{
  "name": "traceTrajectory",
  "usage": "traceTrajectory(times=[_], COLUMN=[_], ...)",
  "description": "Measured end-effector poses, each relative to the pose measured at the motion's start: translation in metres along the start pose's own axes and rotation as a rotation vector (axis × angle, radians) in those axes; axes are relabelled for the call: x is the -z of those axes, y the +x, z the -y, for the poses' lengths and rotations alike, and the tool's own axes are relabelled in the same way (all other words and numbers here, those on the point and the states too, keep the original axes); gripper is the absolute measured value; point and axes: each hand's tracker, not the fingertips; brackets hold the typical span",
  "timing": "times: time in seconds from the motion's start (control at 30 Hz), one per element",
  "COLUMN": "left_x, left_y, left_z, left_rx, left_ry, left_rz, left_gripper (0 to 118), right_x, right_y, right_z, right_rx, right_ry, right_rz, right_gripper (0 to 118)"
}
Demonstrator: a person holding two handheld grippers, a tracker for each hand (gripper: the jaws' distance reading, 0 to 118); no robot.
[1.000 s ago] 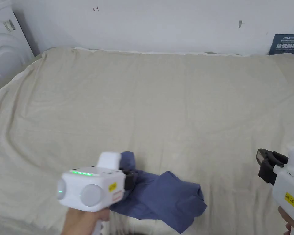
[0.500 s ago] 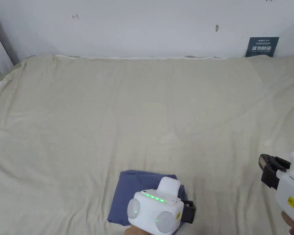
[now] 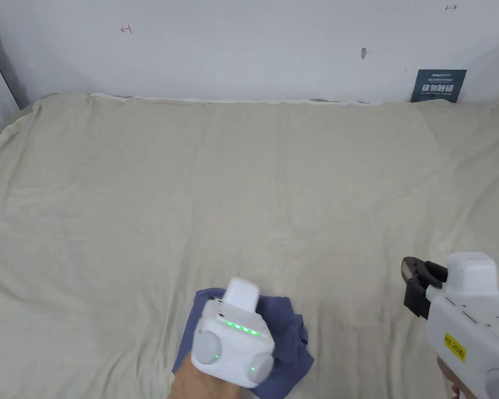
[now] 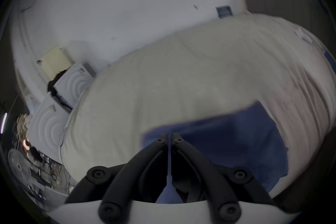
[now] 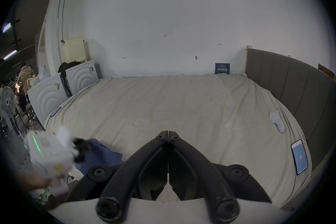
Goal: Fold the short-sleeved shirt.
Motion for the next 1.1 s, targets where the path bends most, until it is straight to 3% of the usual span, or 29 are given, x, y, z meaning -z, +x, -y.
traceTrajectory(times=[0.23, 0.3, 0.37, 0.43, 0.5, 0.63, 0.77, 0.87, 1.1], left_x=[-0.014, -0.022, -0.034, -0.04, -0.04, -0.037, -0.001, 0.034, 0.072], left_y=[0.106, 0.097, 0.066, 0.037, -0.011, -0.117, -0.203, -0.23, -0.212], left_z=[0.028, 0.016, 0.001, -0.004, -0.007, 0.002, 0.026, 0.049, 0.072], left_rx=[0.135, 0.1, -0.028, -0.177, -0.331, -0.632, -0.721, -0.753, -0.814], left_ry=[0.091, 0.092, 0.127, 0.135, 0.174, 0.246, 0.165, -0.011, -0.089], left_rz=[0.014, 0.131, 0.392, 0.483, 0.499, 0.671, 0.875, 1.008, 1.043], left_gripper=[3, 3, 3, 3, 2, 2, 3, 3, 3], right_x=[-0.004, -0.007, -0.009, -0.003, 0.007, 0.032, 0.082, 0.133, 0.181], right_y=[-0.008, -0.013, -0.017, -0.02, -0.023, -0.034, -0.05, -0.051, -0.039], right_z=[-0.008, -0.011, -0.012, -0.013, -0.012, -0.001, 0.023, 0.052, 0.123], right_rx=[-0.009, -0.044, -0.068, -0.05, 0.011, 0.151, 0.305, 0.536, 0.606], right_ry=[-0.013, -0.019, -0.001, -0.015, -0.043, -0.106, -0.294, -0.496, -0.785], right_rz=[-0.022, -0.041, -0.056, -0.095, -0.154, -0.392, -0.734, -0.915, -0.732], right_gripper=[0, 0, 0, 0, 0, 0, 0, 0, 0])
